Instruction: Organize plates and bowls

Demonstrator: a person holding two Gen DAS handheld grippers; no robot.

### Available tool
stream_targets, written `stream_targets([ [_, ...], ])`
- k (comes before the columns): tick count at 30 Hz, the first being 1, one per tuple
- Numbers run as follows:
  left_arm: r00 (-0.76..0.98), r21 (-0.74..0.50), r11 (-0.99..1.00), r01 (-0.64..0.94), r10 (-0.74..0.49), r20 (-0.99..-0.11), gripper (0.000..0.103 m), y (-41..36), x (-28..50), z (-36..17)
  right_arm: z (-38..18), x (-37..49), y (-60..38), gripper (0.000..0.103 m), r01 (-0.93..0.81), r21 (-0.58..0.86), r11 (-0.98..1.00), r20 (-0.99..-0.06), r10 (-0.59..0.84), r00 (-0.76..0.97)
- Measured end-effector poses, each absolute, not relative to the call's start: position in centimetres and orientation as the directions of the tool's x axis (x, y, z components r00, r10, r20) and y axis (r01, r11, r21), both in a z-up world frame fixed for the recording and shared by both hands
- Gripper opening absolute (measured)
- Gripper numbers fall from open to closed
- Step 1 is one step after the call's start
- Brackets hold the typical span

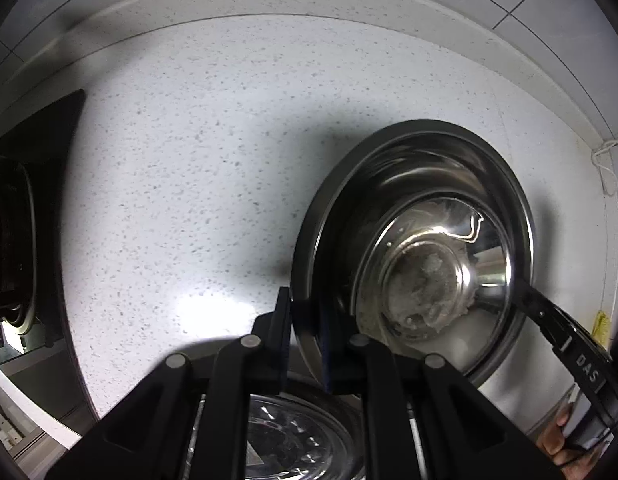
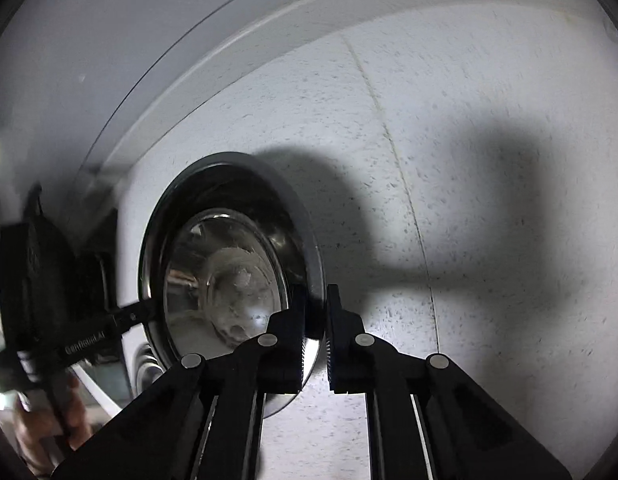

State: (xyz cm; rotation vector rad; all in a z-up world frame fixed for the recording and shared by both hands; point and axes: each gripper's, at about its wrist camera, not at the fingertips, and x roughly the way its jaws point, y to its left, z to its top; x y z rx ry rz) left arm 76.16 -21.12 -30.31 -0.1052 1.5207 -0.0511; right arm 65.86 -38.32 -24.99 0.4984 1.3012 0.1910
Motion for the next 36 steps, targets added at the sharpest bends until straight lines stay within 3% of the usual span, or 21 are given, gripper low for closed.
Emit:
stream_targets([
  [12, 0.104, -0.087, 0.995, -0.044, -0.082, -0.991, 0.014, -19.6, 73.1, -28.3, -21.6, 64.0, -35.9, 0.008, 0.061, 0.433, 0.899, -0.865, 0.395, 0.31],
  [20, 0.182, -0.069, 0.995, -0.074, -0.054, -0.982, 0.015, -14.9, 66.7, -24.7, -18.2, 59.0, -32.4, 0.008, -0.036, 0.45, 0.892, -0.835, 0.435, 0.336],
  [28, 0.146, -0.031, 0.994, -0.102, -0.016, -0.989, 0.016, -10.8, 59.7, -26.8, -19.9, 54.9, -27.0, 0.008, -0.12, 0.424, 0.898, -0.863, 0.44, 0.247],
  [36, 0.11, -0.021, 0.995, -0.101, -0.01, -0.994, 0.016, -9.2, 58.0, -29.2, -22.4, 52.9, -25.4, 0.009, -0.116, 0.391, 0.913, -0.891, 0.407, 0.202],
])
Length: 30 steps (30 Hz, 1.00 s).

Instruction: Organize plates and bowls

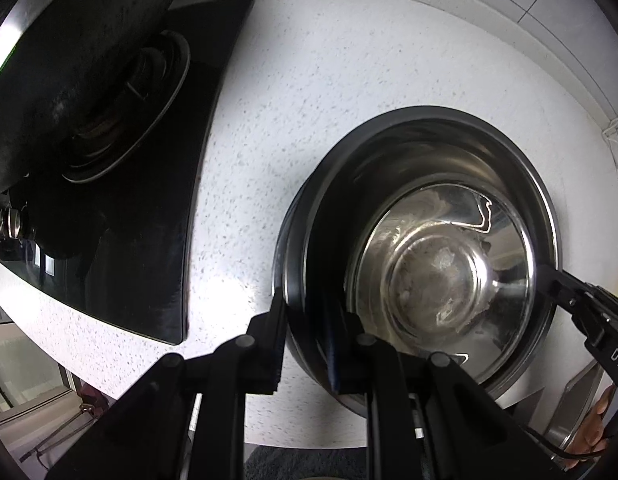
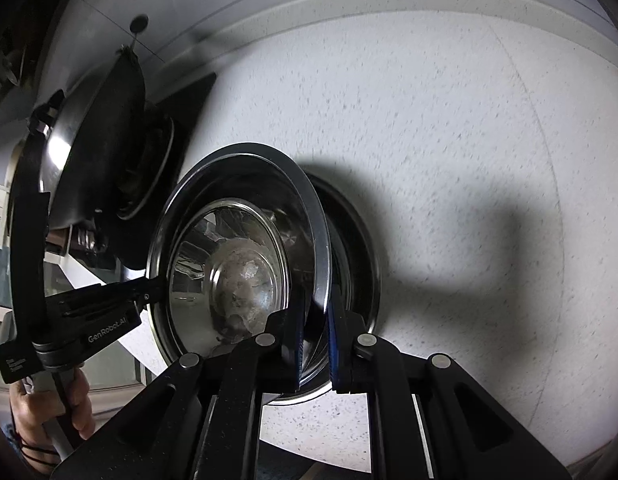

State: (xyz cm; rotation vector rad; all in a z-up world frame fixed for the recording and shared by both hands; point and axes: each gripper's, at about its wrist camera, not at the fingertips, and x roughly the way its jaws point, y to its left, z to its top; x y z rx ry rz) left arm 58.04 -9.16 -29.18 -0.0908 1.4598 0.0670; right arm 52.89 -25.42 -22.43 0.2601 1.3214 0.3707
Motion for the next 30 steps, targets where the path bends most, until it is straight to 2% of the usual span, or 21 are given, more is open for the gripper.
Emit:
stream_targets([
  [13, 0.163, 0.01, 1.0, -0.025, 0.014, -0.987, 0.016, -12.3, 58.1, -29.6, -24.0, 52.4, -24.9, 0.009, -0.054, 0.34, 0.939, -0.91, 0.343, 0.235],
  [17, 0.192, 0.006, 0.999, -0.041, 0.014, -0.981, 0.015, -12.5, 57.3, -29.5, -23.9, 52.1, -24.9, 0.01, -0.053, 0.325, 0.944, -0.911, 0.328, 0.25],
  [21, 0.256, -0.051, 0.993, -0.107, -0.022, -0.967, 0.015, -11.7, 55.9, -27.6, -23.3, 51.2, -25.7, 0.013, -0.054, 0.321, 0.945, -0.904, 0.323, 0.28],
  [22, 0.286, -0.055, 0.992, -0.117, -0.019, -0.958, 0.016, -11.7, 55.4, -26.9, -22.9, 51.1, -25.6, 0.02, -0.061, 0.307, 0.95, -0.903, 0.311, 0.297],
  [23, 0.318, -0.059, 0.99, -0.125, -0.016, -0.948, 0.016, -11.9, 54.9, -26.0, -22.5, 50.7, -26.0, 0.033, -0.071, 0.294, 0.953, -0.901, 0.301, 0.312],
  [24, 0.348, -0.062, 0.989, -0.131, -0.012, -0.937, 0.016, -12.1, 54.1, -25.1, -21.9, 50.1, -26.5, 0.042, -0.083, 0.284, 0.955, -0.897, 0.295, 0.33],
  [25, 0.374, -0.056, 0.989, -0.137, 0.0, -0.928, 0.017, -12.4, 53.1, -24.0, -21.3, 49.3, -27.2, 0.058, -0.085, 0.279, 0.957, -0.889, 0.291, 0.353],
  [26, 0.387, -0.048, 0.989, -0.137, 0.009, -0.922, 0.017, -12.8, 52.3, -23.2, -20.7, 48.6, -27.9, 0.066, -0.086, 0.276, 0.957, -0.882, 0.288, 0.372],
  [27, 0.406, -0.045, 0.99, -0.133, 0.013, -0.914, 0.019, -13.3, 51.3, -22.3, -20.0, 47.6, -28.7, 0.069, -0.099, 0.275, 0.956, -0.872, 0.291, 0.394],
  [28, 0.434, -0.044, 0.99, -0.131, 0.017, -0.901, 0.031, -13.8, 50.1, -21.3, -19.5, 46.8, -29.4, 0.075, -0.106, 0.269, 0.957, -0.864, 0.289, 0.413],
  [30, 0.481, -0.045, 0.99, -0.13, 0.024, -0.876, 0.042, -14.5, 47.9, -19.5, -18.4, 44.9, -31.1, 0.083, -0.099, 0.269, 0.958, -0.842, 0.284, 0.46],
])
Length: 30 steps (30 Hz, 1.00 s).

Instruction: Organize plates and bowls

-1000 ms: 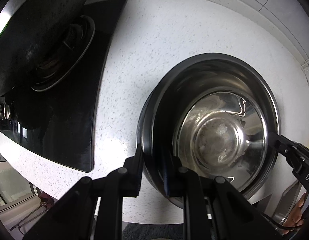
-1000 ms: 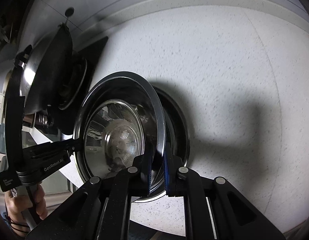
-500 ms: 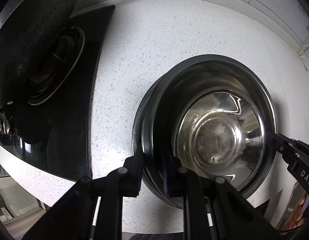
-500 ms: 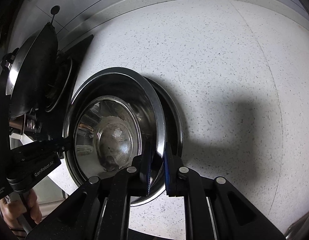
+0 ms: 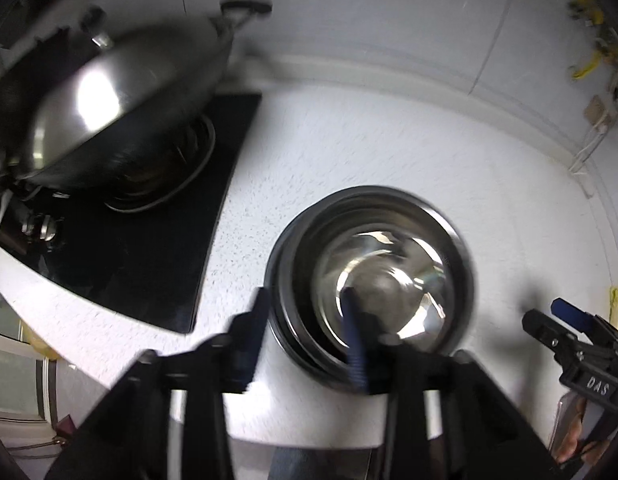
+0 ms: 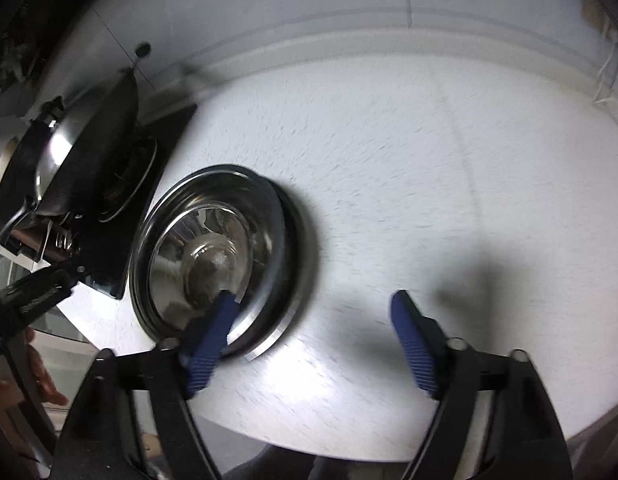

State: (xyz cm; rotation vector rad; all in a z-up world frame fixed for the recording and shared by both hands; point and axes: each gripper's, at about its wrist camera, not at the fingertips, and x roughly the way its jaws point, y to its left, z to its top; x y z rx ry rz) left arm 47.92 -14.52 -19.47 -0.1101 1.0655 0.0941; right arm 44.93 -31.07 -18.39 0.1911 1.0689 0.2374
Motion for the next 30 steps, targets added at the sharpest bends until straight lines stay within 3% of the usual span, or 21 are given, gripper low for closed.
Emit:
stream_targets([
  [3, 0.523, -0.029, 0.994, -0.108, 0.032, -0.852, 0.048, -16.4, 44.7, -17.0, -16.9, 42.1, -33.1, 0.092, -0.061, 0.283, 0.957, -0.814, 0.274, 0.513],
  [11, 0.694, 0.01, 0.998, -0.059, 0.048, -0.719, 0.057, -18.8, 36.1, -10.7, -12.9, 34.6, -35.7, 0.094, -0.011, 0.377, 0.926, -0.665, 0.279, 0.693],
  [18, 0.83, 0.0, 1.0, -0.027, 0.022, -0.557, 0.063, -15.7, 28.1, -5.3, -9.2, 25.1, -34.4, 0.095, 0.057, 0.306, 0.95, -0.577, 0.137, 0.805],
  [24, 0.855, 0.001, 1.0, -0.017, 0.015, -0.518, 0.063, -11.4, 20.7, -4.1, -6.8, 16.2, -29.8, 0.099, 0.104, 0.228, 0.968, -0.518, 0.03, 0.855],
  [30, 0.86, -0.003, 0.999, -0.033, 0.026, -0.51, 0.063, -9.2, 15.3, -3.1, -5.8, 11.3, -27.7, 0.1, 0.09, 0.226, 0.97, -0.504, 0.038, 0.863],
])
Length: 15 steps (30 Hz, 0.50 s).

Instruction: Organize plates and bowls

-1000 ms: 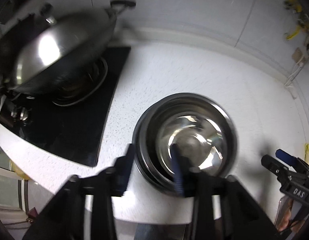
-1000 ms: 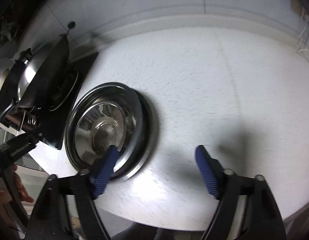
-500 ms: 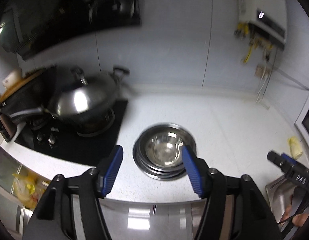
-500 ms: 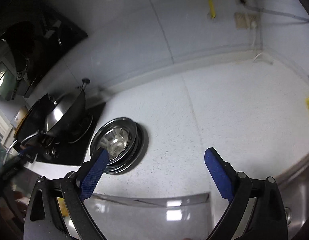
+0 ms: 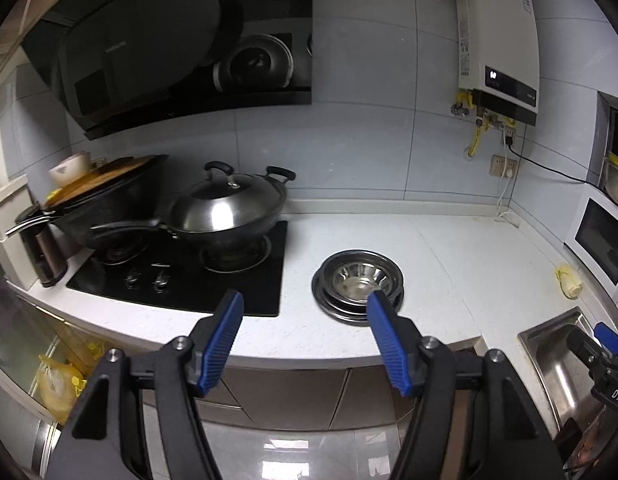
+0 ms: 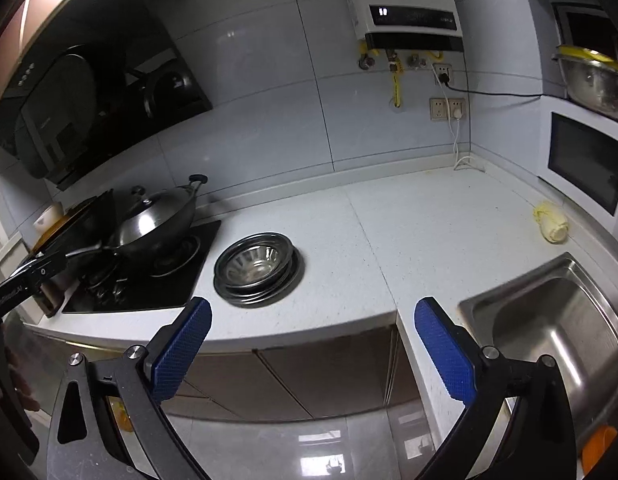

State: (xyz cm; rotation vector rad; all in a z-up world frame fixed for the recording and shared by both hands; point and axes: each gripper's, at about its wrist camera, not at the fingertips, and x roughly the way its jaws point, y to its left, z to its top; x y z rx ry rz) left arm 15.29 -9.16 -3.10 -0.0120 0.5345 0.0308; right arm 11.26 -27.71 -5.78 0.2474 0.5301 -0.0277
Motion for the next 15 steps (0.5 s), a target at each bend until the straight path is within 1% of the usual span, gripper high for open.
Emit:
stream_targets([
  [4, 0.877, 0.015, 0.997, -0.081, 0.079, -0.474, 0.063, -8.4, 12.2, -2.2, -4.9, 9.3, -27.2, 0.1, 0.052, 0.217, 0.975, -0.482, 0.061, 0.874],
  [8, 0.879, 0.022, 0.995, -0.097, 0.096, -0.468, 0.063, -8.4, 10.4, -1.4, -4.3, 8.6, -27.2, 0.1, 0.027, 0.208, 0.978, -0.478, 0.077, 0.875],
  [11, 0.886, 0.053, 0.992, -0.114, 0.126, -0.446, 0.063, -8.8, 9.4, -1.3, -4.2, 7.6, -27.3, 0.1, 0.022, 0.199, 0.98, -0.474, 0.077, 0.877],
  [15, 0.873, 0.052, 0.995, -0.085, 0.099, -0.478, 0.063, -9.2, 9.5, -1.8, -4.6, 6.9, -27.8, 0.1, 0.027, 0.188, 0.982, -0.488, 0.07, 0.87],
])
